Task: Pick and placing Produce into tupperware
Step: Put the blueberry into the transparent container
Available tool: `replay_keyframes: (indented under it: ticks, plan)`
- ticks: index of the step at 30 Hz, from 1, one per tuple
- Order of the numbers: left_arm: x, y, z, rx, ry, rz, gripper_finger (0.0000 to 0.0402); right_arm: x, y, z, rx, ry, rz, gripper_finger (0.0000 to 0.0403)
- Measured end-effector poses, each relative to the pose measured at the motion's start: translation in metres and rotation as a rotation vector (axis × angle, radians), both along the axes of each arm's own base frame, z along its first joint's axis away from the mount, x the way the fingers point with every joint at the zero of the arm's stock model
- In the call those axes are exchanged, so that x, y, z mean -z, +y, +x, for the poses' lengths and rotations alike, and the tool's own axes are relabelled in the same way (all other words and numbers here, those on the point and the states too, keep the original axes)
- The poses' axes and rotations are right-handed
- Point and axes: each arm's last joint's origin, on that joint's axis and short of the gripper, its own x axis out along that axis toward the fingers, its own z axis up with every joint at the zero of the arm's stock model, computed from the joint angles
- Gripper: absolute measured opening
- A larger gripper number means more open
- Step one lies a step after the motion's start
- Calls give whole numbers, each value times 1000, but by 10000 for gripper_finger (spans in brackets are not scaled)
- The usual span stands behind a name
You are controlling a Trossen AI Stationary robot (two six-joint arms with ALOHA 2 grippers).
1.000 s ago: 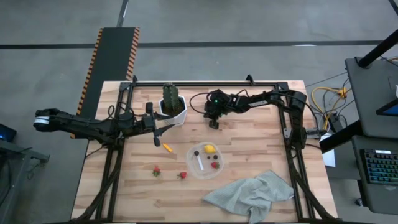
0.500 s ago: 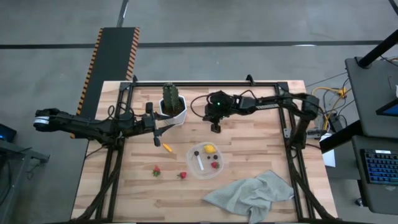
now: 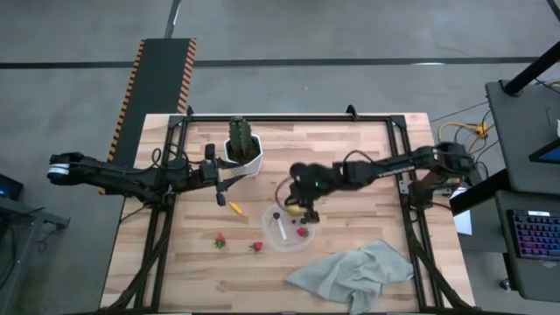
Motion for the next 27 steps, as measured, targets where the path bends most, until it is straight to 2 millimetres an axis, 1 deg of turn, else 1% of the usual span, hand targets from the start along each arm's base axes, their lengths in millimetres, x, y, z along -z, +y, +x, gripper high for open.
replay_keyframes:
  ticks: [2, 4, 8, 12, 17, 27]
  plan:
    - [0, 0, 0, 0, -1, 2, 135, 6, 14, 1, -10, 14, -22, 33]
    - [-1, 0, 0, 0, -12, 5, 135, 13, 24, 2, -2, 39, -38, 33]
    - [-4, 0, 0, 0, -36, 5, 135, 31, 34, 6, 28, 87, -58, 33]
    - [-4, 0, 0, 0, -35, 5, 135, 49, 37, 11, 47, 132, -49, 33]
    - [-4, 0, 0, 1, -35, 5, 135, 65, 38, 14, 66, 178, -36, 33]
    - [-4, 0, 0, 3, -45, 6, 135, 70, 40, 15, 73, 196, -26, 33]
